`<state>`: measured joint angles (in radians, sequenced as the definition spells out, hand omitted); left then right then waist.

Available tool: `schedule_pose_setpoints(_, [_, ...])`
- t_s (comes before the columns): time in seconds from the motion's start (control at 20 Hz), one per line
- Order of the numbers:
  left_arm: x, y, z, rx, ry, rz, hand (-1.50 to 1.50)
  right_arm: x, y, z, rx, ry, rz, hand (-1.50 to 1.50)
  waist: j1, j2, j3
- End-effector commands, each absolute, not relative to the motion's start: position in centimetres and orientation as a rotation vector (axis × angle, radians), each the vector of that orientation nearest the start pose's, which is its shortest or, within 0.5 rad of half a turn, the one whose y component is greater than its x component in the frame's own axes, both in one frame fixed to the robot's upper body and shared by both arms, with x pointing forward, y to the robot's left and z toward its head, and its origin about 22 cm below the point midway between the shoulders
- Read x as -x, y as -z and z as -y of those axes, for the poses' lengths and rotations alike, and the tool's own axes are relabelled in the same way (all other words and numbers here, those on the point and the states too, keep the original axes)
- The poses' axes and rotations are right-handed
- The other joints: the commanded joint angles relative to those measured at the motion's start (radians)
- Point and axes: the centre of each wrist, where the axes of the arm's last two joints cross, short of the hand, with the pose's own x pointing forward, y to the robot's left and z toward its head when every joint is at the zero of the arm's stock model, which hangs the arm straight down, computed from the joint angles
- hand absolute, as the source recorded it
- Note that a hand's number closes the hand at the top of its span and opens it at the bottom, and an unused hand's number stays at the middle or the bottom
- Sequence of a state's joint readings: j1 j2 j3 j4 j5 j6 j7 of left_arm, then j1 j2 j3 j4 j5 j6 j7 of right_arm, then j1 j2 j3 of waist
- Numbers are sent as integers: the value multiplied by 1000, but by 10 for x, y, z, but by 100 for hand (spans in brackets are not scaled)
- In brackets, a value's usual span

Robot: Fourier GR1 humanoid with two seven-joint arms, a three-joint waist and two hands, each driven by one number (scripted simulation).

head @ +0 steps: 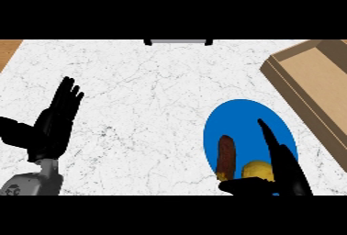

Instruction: Pick the sweet potato from the plate and place it in the cardboard box

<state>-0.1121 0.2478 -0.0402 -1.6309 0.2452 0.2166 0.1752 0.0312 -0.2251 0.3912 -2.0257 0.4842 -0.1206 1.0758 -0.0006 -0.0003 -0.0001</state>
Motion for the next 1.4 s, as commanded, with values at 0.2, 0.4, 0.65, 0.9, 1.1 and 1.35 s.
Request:
schedule_pose_setpoints(0.2, [-275, -33, -271, -66, -114, 1536, 0, -210, -90, 168, 515, -341, 906, -150, -1, 1, 0])
schedule_pose_setpoints(0.4, [-259, -56, -259, -73, -126, 1545, 0, -217, -86, 183, 490, -354, 910, -150, 2, 0, 0])
schedule_pose_setpoints(0.65, [-266, -39, -263, -73, -115, 1537, 0, -196, -56, 147, 492, -371, 895, -150, -1, 0, 0])
schedule_pose_setpoints(0.9, [-257, -61, -247, -77, -120, 1557, 0, -226, -54, 149, 478, -371, 883, -150, 3, 0, 0])
schedule_pose_setpoints(1.1, [-278, -60, -254, -75, -118, 1537, 0, -199, -61, 174, 481, -364, 892, -150, -4, 0, 0])
schedule_pose_setpoints(1.35, [-271, -59, -275, -61, -120, 1547, 0, -236, -47, 150, 482, -391, 887, -150, 2, 1, 0])
